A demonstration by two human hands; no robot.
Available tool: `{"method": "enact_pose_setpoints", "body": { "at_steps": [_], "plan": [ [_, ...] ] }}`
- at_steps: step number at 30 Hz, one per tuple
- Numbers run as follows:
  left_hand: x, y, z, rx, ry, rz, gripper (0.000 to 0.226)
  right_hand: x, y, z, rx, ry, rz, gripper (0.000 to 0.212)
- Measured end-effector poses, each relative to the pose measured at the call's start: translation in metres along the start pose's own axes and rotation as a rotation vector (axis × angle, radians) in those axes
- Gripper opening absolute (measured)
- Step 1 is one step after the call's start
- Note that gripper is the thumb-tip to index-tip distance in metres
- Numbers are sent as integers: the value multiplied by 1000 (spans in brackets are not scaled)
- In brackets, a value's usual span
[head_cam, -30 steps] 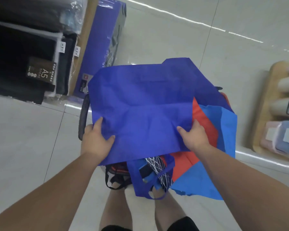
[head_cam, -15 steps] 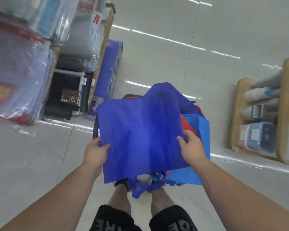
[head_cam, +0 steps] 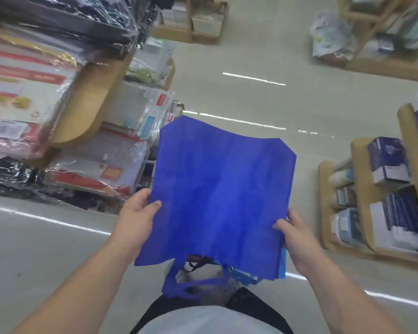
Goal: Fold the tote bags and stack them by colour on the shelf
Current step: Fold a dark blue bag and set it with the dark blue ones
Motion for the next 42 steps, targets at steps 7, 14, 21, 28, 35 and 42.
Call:
{"method": "enact_pose_setpoints", "body": {
  "at_steps": [7, 14, 21, 28, 35, 42],
  "plan": [
    [106, 16, -103, -84, 343, -178, 23, -63, -96, -33, 179, -277, 30, 26],
    [243, -48, -202, -70, 658, -501, 17, -184, -149, -103, 284, -602, -9, 25],
    [394, -99, -230, -136, 742, -533, 20, -379, -123, -175, 364, -745, -283, 27],
    [560, -169, -259, -103, 867, -569, 14, -561, -101, -258, 579, -755, -421, 19],
    [710, -135, -277, -235, 948, -416, 7, -707, -136, -326, 813, -819, -732, 20],
    [771, -59, -199, -168, 664, -23, 28, -864, -178, -374, 1083, -1203, -1210, 18]
  ]
}}
Point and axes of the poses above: each hand's wrist, its own z-axis towards the middle knuckle, its own x-axis out of the back of the hand, y = z × x, the point moved 10 cm from there along z, towards the middle knuckle, and after that the axes turned 2 degrees about x, right-handed, at the moved point
